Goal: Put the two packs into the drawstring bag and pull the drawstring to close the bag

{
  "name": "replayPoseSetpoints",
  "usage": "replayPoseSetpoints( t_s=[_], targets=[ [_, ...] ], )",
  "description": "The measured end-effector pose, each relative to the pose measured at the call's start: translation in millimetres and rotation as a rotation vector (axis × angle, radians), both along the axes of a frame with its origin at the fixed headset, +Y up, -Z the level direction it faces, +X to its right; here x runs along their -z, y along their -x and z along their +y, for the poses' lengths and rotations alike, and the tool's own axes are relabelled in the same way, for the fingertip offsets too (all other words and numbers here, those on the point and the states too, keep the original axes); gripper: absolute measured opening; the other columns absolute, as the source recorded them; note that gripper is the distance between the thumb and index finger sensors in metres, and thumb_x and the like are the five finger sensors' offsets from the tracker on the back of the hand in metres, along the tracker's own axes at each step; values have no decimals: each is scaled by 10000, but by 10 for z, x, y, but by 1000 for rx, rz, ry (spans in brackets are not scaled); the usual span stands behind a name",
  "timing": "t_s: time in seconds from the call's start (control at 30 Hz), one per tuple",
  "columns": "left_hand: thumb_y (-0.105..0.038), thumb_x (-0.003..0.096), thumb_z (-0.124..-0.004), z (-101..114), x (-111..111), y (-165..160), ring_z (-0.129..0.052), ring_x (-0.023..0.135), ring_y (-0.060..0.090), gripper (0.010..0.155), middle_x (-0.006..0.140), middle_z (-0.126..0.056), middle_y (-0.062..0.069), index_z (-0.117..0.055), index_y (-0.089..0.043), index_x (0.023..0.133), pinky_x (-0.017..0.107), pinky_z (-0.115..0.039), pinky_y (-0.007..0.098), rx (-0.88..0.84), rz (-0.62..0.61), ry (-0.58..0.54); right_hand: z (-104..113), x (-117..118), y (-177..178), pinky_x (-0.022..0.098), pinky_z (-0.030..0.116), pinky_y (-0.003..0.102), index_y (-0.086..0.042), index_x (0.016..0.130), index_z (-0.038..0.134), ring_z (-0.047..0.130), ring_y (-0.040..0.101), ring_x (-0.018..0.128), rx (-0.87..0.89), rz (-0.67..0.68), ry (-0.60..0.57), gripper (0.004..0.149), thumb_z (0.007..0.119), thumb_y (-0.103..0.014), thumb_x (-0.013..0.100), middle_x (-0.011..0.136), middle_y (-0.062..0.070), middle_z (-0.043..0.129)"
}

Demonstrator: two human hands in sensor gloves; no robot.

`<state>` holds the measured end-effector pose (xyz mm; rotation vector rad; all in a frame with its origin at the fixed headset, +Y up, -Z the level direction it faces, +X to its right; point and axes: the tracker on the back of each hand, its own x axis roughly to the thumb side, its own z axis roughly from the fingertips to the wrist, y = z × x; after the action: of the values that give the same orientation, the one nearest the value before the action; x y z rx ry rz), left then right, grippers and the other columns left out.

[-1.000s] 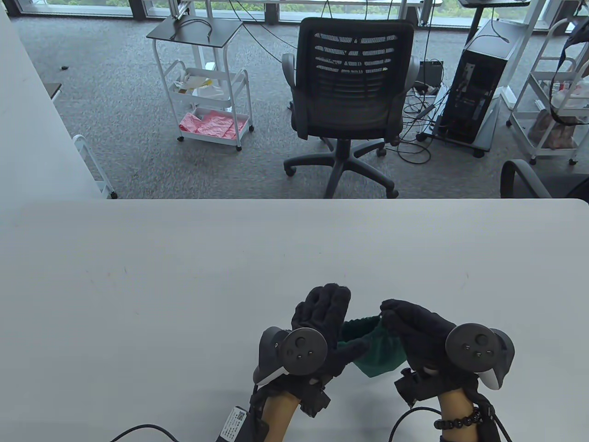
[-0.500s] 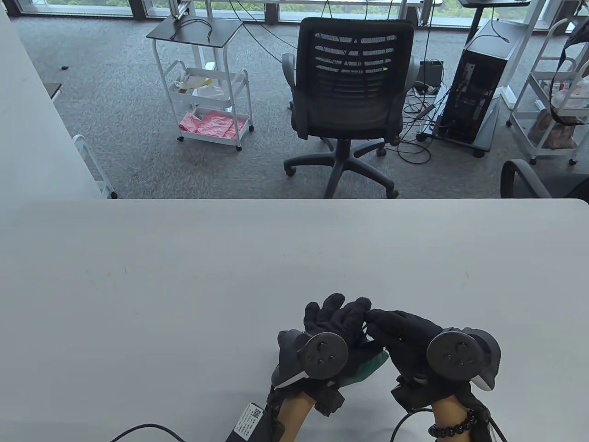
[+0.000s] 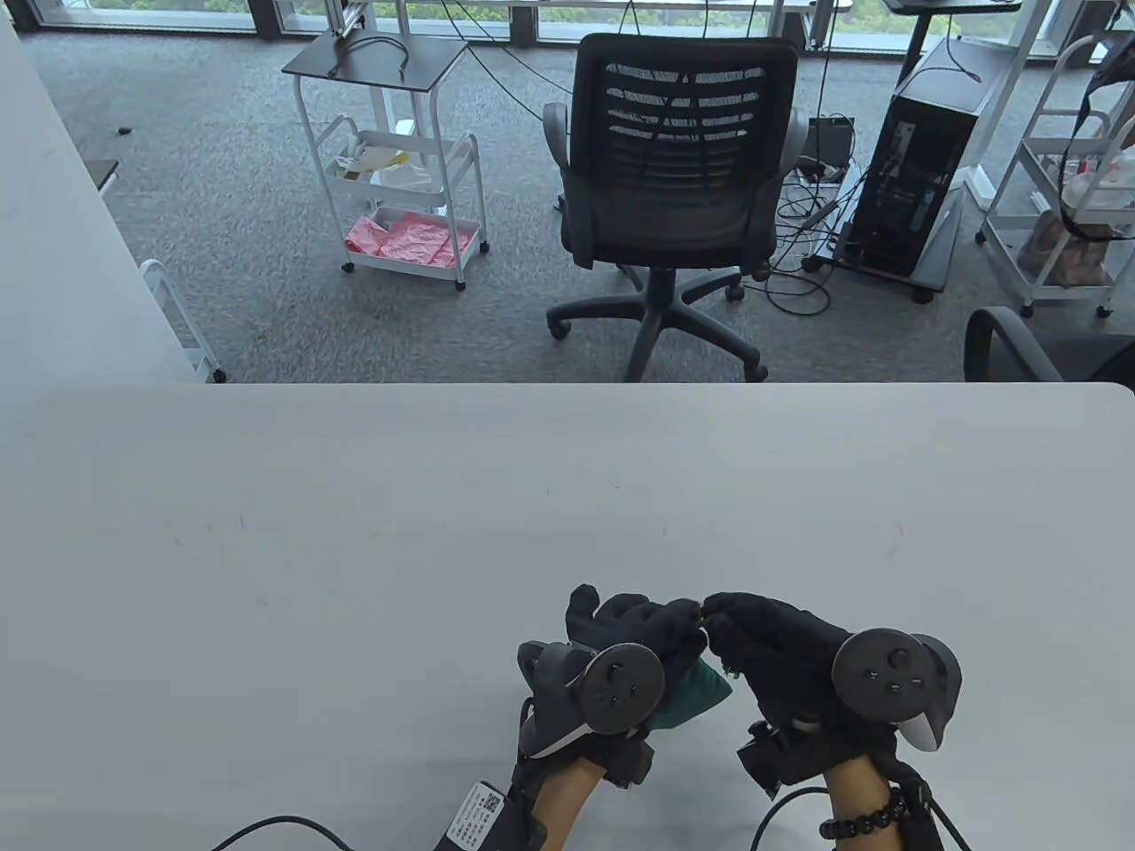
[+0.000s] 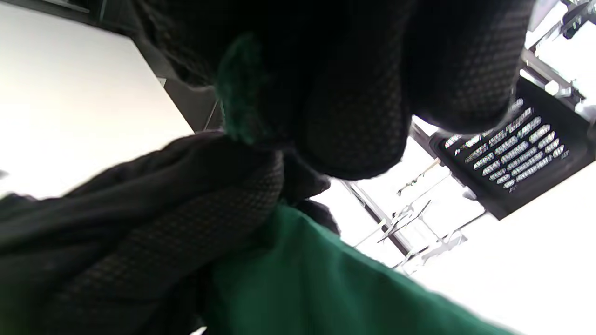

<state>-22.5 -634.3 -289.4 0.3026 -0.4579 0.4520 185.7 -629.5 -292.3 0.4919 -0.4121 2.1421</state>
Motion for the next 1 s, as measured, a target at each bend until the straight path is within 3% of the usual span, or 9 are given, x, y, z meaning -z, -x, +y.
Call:
replayPoseSetpoints(
  t_s=[0.2, 1.0],
  targets=[
    [-500, 512, -749, 1, -10, 18, -991, 804, 303, 426, 773, -1003, -31, -828, -293, 876, 664, -613, 748, 20, 14, 8, -79, 51, -34, 385, 938, 431, -116, 740, 913, 1075, 168, 373, 68, 18, 54, 386, 794, -385, 490, 535, 51, 1022],
    [-535, 493, -760, -76, 131, 222, -998, 819, 298, 420, 837, -988, -49, -845, -348, 858, 667, -664, 707, 37, 104, 56, -80, 63, -342, 372, 943, 420, -107, 734, 921, 1074, 154, 357, 270, -71, 64, 381, 790, -371, 493, 520, 51, 1025]
  ],
)
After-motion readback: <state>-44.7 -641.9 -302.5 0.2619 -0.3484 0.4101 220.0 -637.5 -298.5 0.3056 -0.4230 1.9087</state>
